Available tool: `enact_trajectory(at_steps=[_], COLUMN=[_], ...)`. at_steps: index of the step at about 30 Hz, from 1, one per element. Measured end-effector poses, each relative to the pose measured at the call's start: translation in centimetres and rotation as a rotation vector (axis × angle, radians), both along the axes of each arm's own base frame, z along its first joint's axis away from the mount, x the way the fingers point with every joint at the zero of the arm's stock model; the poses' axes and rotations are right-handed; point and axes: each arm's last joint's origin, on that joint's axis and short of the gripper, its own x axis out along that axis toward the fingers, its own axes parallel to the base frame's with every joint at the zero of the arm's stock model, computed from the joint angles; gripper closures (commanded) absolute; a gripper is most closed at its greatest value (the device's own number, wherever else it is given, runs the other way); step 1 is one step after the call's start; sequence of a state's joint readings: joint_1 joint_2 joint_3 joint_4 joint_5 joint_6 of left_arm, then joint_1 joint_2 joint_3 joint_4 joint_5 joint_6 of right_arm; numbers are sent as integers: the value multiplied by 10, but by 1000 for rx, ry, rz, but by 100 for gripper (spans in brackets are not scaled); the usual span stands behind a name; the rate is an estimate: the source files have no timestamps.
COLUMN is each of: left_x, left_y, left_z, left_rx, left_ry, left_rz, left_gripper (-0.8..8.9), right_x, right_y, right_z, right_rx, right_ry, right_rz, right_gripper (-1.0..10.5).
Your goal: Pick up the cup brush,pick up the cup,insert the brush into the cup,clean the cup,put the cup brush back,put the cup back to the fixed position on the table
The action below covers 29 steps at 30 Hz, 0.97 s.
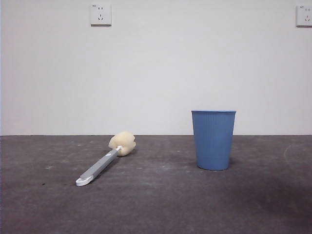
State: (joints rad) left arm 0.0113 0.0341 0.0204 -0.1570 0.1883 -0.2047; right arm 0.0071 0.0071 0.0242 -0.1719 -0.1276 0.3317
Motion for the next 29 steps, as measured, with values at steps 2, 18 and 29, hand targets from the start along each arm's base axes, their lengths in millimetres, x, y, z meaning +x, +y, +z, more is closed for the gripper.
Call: enact_trajectory(at_steps=[2, 18, 29], left_x=[-1, -22, -25], left_y=[-1, -6, -11], left_z=[5, 90, 136], left_rx=[-33, -129, 5], left_ry=[-3, 80, 298], left_rz=[-32, -175, -439], left_gripper=[821, 821, 821], right_x=[-1, -11, -9], right_y=[1, 8, 19], right_z=[6, 100, 146], right_rx=[25, 39, -52], right_ry=[-5, 112, 367], right_rz=[15, 246, 579], right_gripper=[958, 958, 958])
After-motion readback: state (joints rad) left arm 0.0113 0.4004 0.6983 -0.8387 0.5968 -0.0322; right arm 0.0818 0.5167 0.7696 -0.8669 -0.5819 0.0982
